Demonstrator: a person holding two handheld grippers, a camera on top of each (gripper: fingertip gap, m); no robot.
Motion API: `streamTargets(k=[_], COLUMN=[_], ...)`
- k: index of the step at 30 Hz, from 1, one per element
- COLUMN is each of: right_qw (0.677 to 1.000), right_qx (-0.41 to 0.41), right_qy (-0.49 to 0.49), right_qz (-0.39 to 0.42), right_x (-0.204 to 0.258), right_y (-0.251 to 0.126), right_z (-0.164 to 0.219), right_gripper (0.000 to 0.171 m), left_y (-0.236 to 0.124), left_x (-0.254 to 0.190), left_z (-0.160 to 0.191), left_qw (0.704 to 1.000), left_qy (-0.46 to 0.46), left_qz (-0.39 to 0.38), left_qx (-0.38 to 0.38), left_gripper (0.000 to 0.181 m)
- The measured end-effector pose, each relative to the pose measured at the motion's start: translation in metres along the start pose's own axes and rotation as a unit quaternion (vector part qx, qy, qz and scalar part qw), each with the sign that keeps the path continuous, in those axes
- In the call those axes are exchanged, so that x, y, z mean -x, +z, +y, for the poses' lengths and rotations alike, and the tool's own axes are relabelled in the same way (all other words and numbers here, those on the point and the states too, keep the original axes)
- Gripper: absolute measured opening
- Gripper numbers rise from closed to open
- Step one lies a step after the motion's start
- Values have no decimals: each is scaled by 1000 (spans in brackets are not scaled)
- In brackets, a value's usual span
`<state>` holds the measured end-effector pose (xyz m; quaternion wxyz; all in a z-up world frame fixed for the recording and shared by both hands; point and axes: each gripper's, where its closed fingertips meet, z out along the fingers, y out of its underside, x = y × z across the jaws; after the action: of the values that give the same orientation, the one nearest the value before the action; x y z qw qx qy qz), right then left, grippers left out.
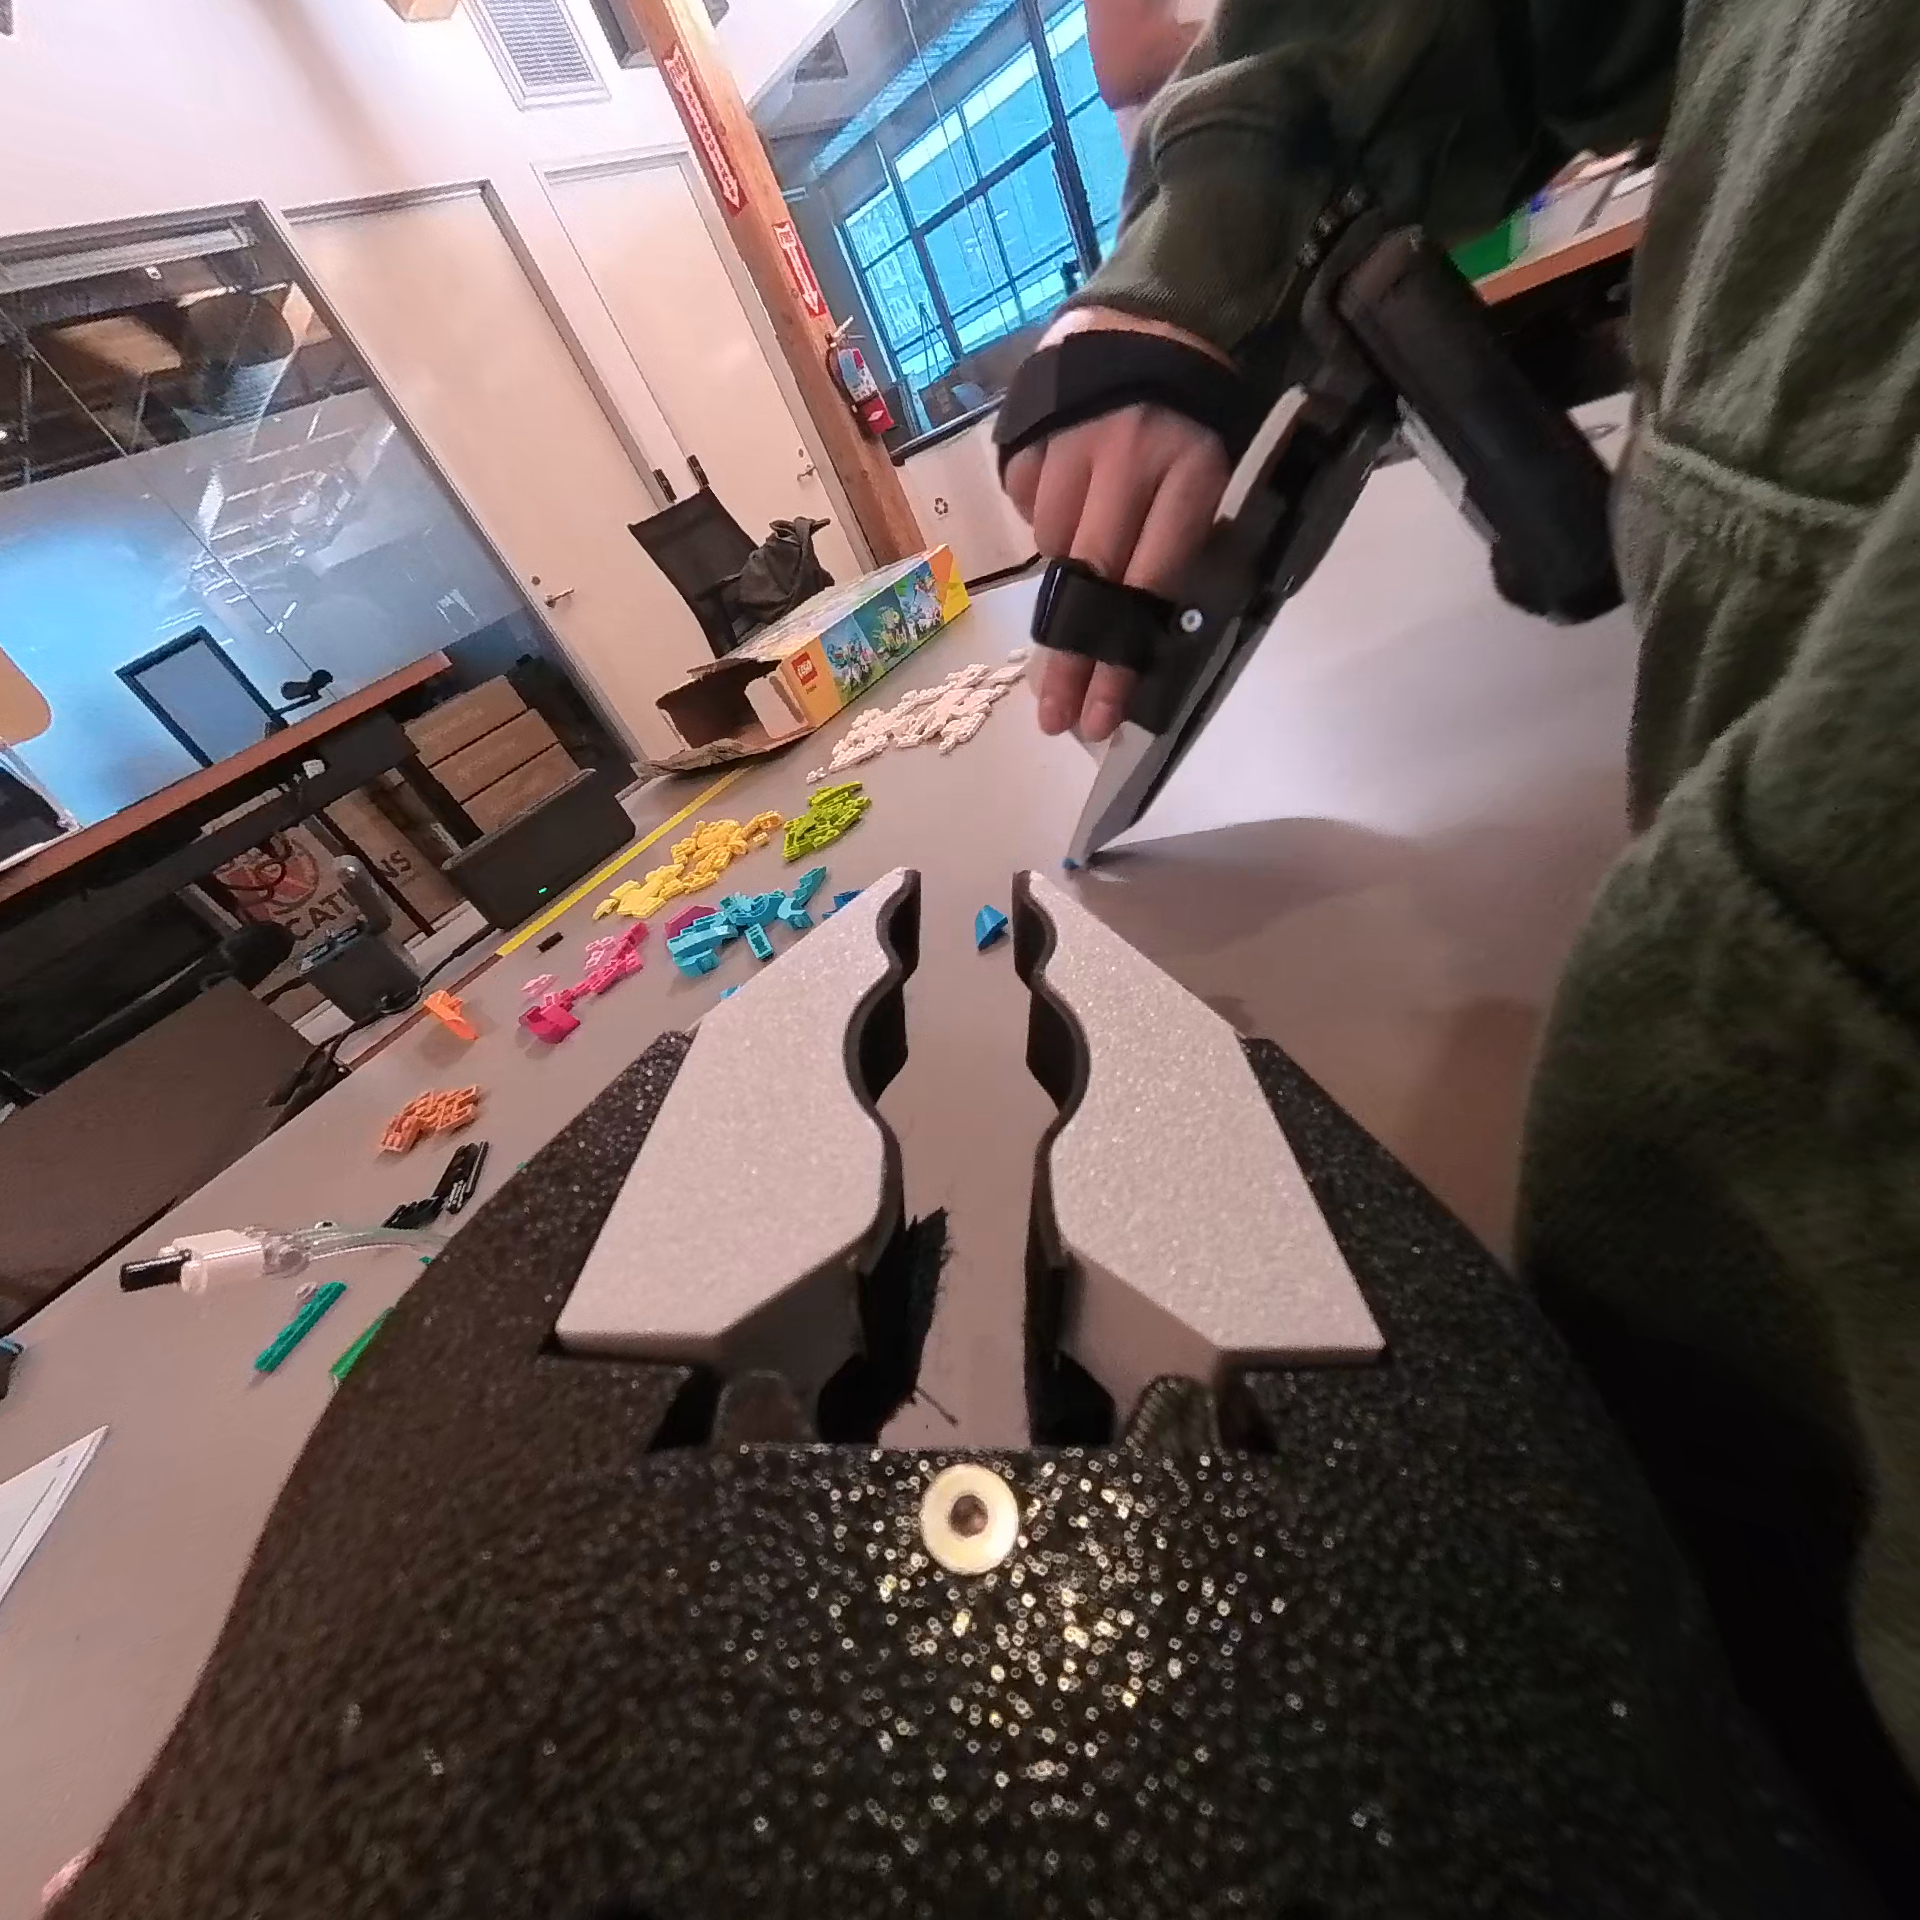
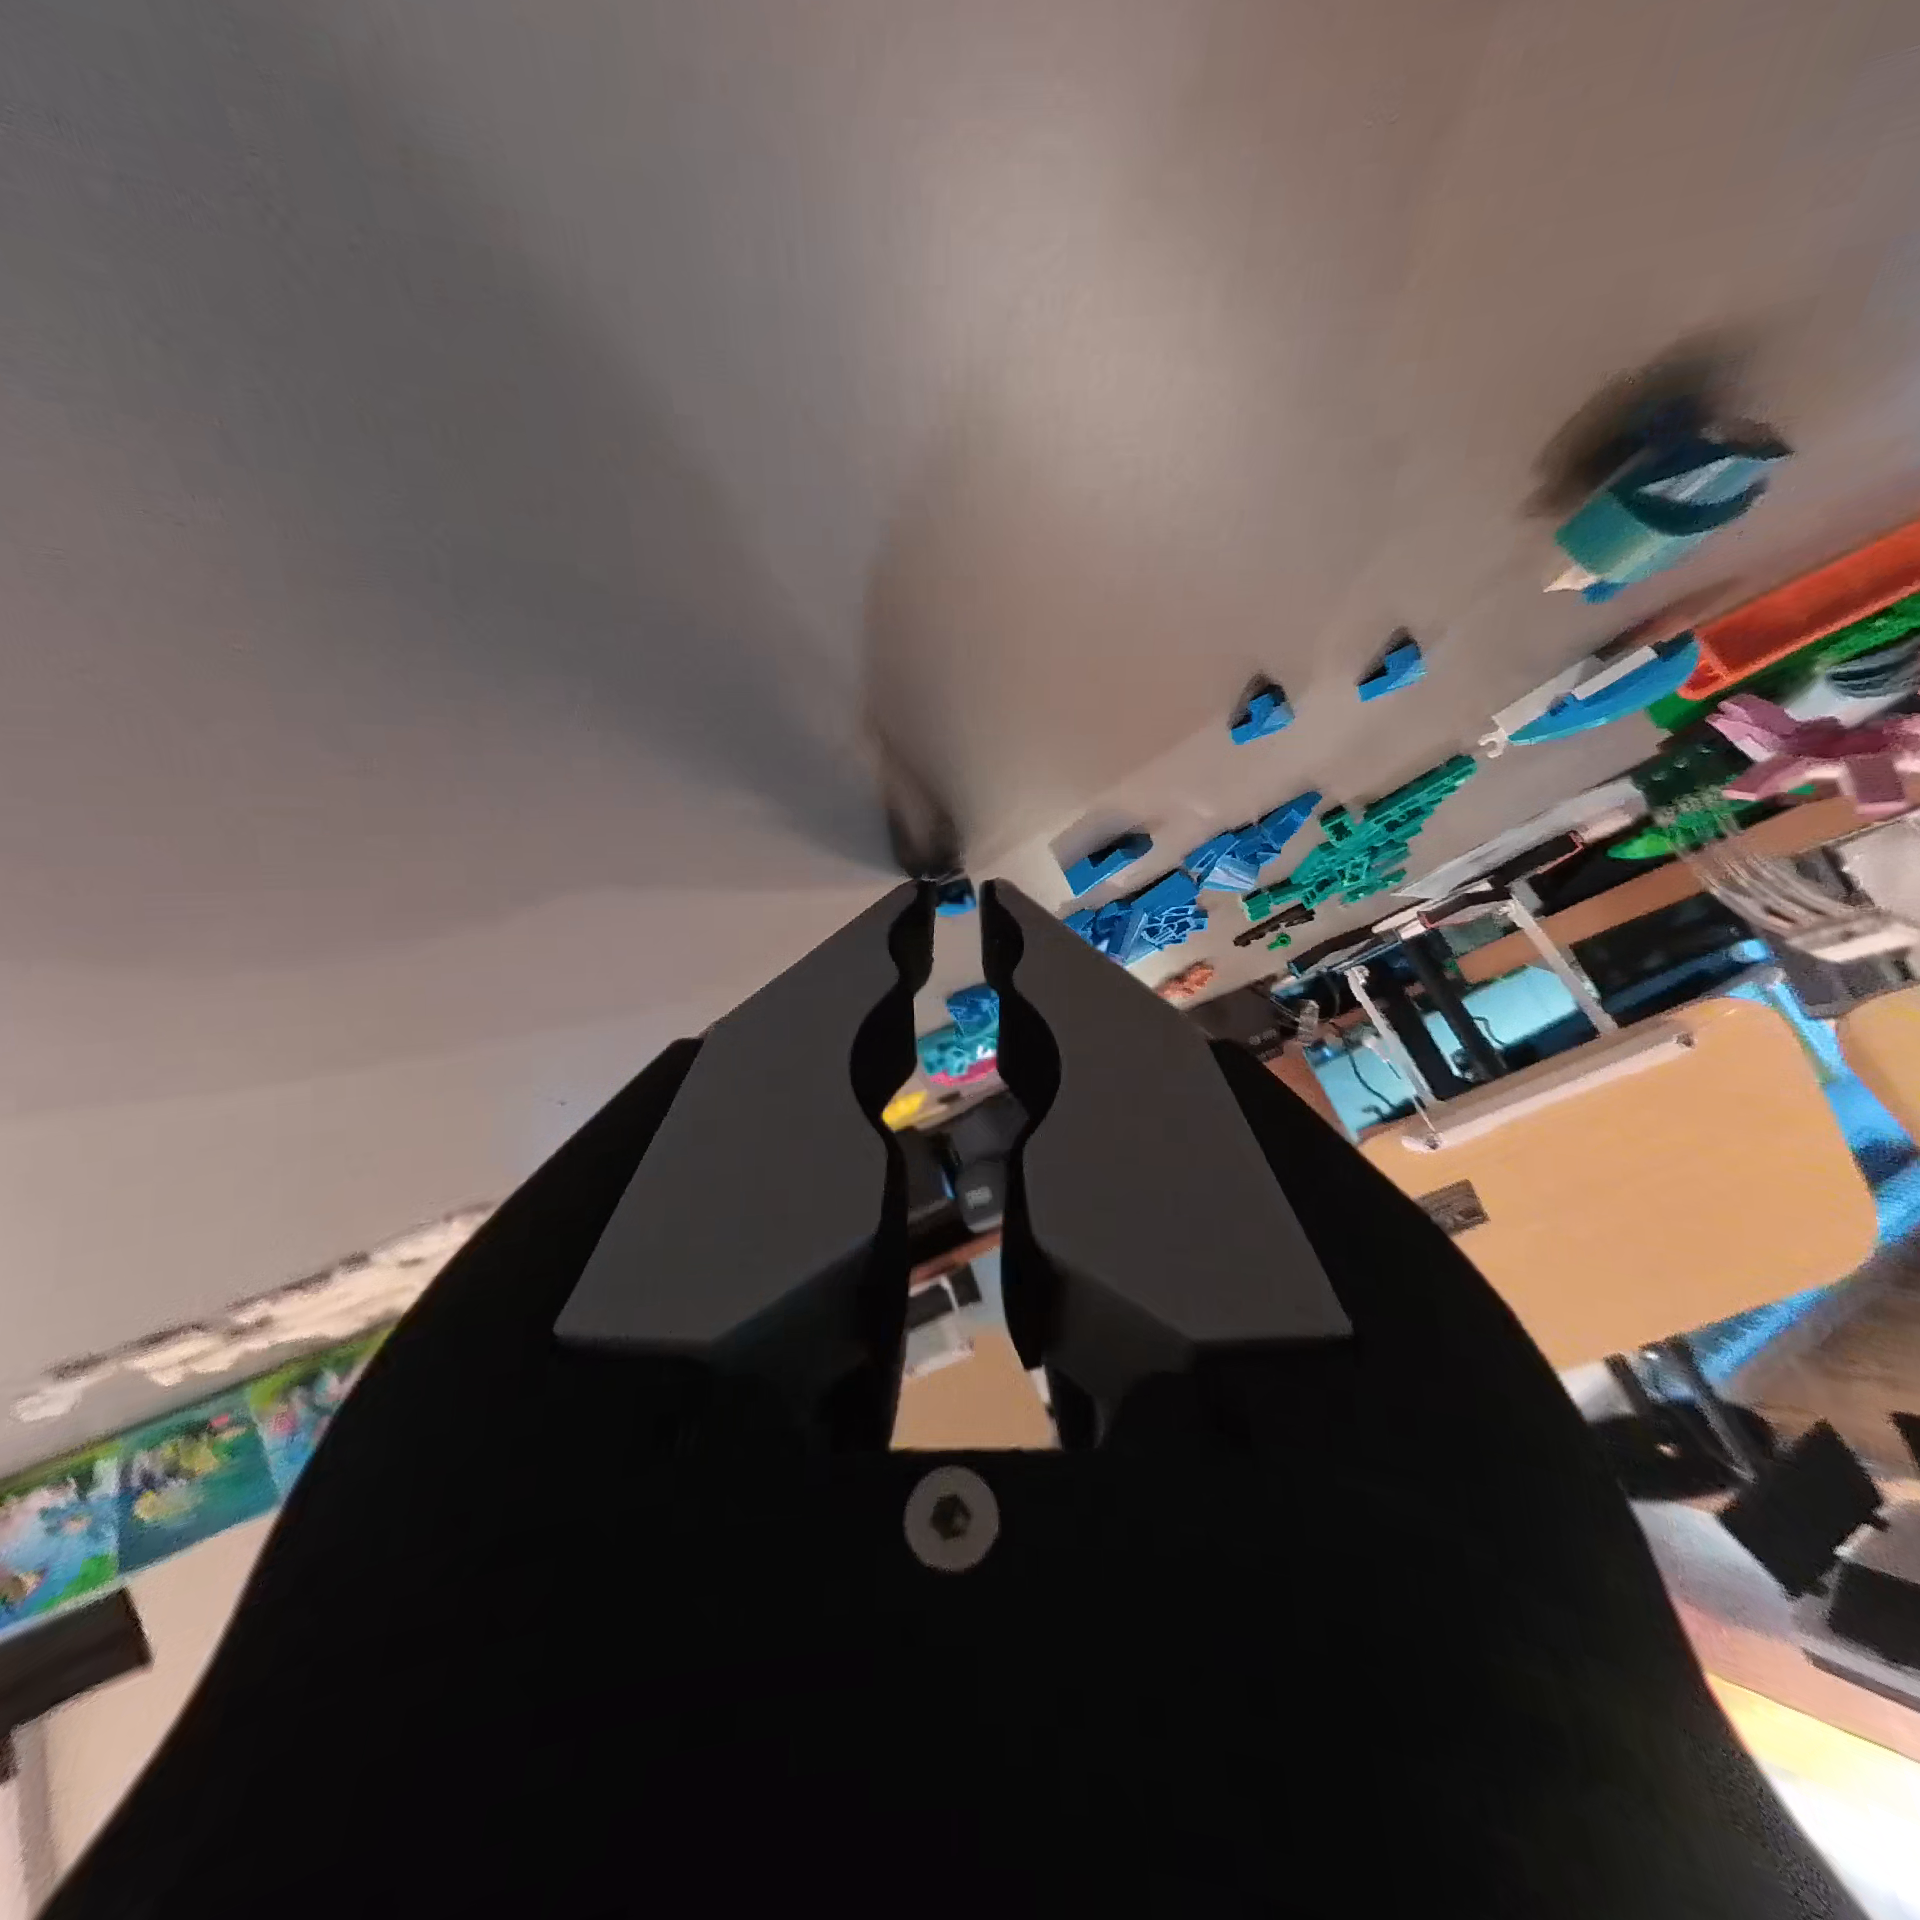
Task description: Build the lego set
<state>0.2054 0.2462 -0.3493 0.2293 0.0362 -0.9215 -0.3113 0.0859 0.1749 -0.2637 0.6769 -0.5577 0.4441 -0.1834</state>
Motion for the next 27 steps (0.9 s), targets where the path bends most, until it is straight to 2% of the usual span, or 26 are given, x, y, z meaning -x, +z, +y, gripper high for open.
streamTargets(k=[1, 5, 7, 8, 10, 12, 14, 16, 17, 18, 20, 23, 25, 27], right_qw=[1000, 988, 960, 930, 828, 688, 571, 487, 461, 447, 439, 425, 411, 410], right_qx=[-10, -46, -60, -71, -114, -160, -188, -197, -198, -201, -197, -206, -218, -221], right_qy=[17, 145, 271, 359, 547, 704, 796, 845, 858, 864, 870, 876, 880, 880], right_qz=[0, -27, -35, -37, -52, -74, -72, -97, -110, -112, -108, -99, -97, -90], right_x=[0, 8, 8, 7, 3, -3, -7, -3, 0, 1, 4, 7, 6, 4], right_y=[-4, -19, -25, -27, -30, -30, -28, -24, -22, -21, -18, -17, -17, -16], right_z=[-2, -5, 0, 1, 0, -2, 1, -4, -8, -11, -15, -16, -15, -16], right_gripper=[10, 35, 40, 40, 37, 34, 30, 27, 26, 26, 23, 23, 23, 23], left_y=[0, 0, 0, 0, 0, 0, 1, 1, 1, 1, -1, -12, -18, -21], left_x=[0, 0, 0, 0, 0, 0, 0, 0, 0, 0, 7, 45, 55, 58], left_z=[0, 0, 0, 0, 0, 0, 1, 1, 1, 1, 2, 9, 5, 3], left_qw=[1000, 1000, 1000, 1000, 1000, 1000, 1000, 1000, 1000, 1000, 1000, 990, 987, 986], left_qy=[0, 1, 1, 2, 3, 4, 5, 5, 6, 6, 7, 4, -18, -23], left_qz=[0, 0, 0, -1, -1, 0, -1, -2, -2, -3, -25, -137, -160, -168], left_qx=[0, 0, 0, 0, 0, 1, 1, 1, 2, 1, 6, 25, 5, -3], left_gripper=[14, 14, 14, 14, 14, 14, 14, 14, 14, 14, 15, 11, 11, 11])
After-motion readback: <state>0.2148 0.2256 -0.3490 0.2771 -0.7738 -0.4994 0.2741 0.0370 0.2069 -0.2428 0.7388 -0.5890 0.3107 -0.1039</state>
